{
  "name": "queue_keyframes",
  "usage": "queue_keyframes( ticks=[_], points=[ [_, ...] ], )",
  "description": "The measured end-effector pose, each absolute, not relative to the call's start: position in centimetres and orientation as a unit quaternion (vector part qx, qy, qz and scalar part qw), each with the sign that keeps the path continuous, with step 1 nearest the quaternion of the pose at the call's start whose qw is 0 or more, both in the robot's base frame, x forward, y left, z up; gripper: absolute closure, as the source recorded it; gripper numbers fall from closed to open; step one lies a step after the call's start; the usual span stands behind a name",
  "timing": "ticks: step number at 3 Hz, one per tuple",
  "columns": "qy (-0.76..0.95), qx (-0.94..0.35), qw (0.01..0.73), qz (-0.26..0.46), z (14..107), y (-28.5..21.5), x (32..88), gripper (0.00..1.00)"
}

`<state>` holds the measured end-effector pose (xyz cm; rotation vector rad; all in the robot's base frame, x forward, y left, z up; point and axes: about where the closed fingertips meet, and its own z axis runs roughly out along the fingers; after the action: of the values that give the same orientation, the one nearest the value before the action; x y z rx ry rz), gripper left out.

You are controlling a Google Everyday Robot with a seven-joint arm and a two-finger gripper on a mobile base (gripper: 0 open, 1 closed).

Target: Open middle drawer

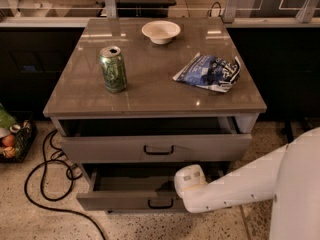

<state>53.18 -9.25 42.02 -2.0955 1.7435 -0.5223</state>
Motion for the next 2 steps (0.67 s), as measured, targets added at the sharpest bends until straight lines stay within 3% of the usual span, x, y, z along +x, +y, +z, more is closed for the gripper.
queue_keyframes(
  ticks=[2],
  points=[
    [0.638, -0.749, 0.081, -0.160, 42.4, -7.8, 47.4, 1.00]
  ],
)
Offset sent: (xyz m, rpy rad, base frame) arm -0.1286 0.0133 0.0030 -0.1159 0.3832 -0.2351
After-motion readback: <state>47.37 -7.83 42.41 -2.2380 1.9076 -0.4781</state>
